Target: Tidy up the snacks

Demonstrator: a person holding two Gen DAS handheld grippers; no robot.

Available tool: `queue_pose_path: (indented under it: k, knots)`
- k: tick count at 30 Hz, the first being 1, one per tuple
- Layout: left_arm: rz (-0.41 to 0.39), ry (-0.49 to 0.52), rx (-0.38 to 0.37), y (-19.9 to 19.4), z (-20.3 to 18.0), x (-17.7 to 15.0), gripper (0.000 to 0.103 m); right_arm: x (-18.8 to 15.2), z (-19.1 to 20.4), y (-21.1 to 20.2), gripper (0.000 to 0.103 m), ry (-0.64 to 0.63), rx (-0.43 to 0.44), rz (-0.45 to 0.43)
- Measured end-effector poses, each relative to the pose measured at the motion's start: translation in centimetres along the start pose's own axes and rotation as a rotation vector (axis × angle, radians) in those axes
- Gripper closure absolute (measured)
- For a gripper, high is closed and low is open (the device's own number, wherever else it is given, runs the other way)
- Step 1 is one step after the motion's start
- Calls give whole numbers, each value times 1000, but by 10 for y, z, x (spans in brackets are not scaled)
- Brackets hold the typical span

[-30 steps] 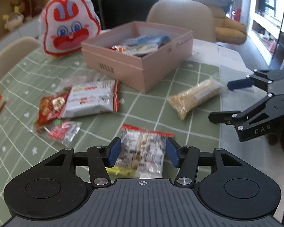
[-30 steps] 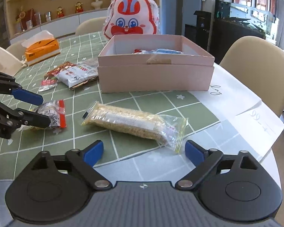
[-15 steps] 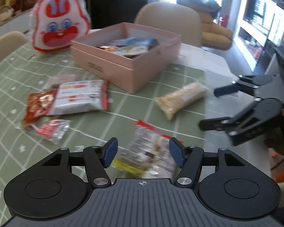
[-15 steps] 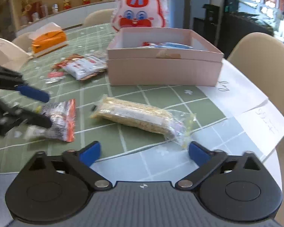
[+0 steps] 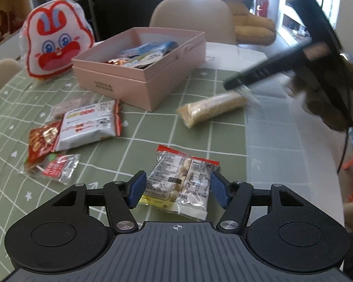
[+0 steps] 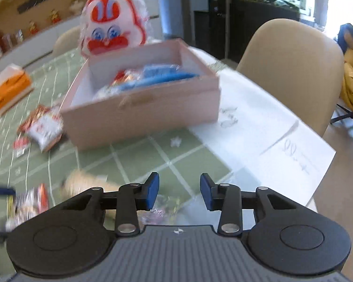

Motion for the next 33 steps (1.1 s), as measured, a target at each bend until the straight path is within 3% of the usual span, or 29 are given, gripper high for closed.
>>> queue_pose_path:
  k: [5,9,14,20,22,27,33]
  knots:
    - [-23,-60,7,6,9,4,34,-24,23,-20,64,-87,107,31]
    - [-16,-55,16,11,5,4,35,-24,30,-31,63,-97,117,3]
    - [-10,-76,-1,18,-2,3,35,-16,39,-40,41,-100,166,-63]
    - [-2,-100,15,22,-8,-1,36,-15,62,-18,41,-112,200,-19]
    - [-2,-101,15,21,-10,0,39,-17,65,-11,52,-114,198,7]
    - [-15,-210,-118,19,-6,3,42,-20,60,-10,56,-110,191,13]
    - [-30,-185,-39,22,-12,5,43,-27,60,-14,56,-161,157,-7]
Point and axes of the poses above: each gripper's, at about its wrist camera, not at the fingertips, and y roughly the way its jaws point, z to its left, x to its top, the point moved 5 cm from there along y, roughly the way its jaws point, and after that the axes turned 1 degree about -y, right-handed, at the moved point
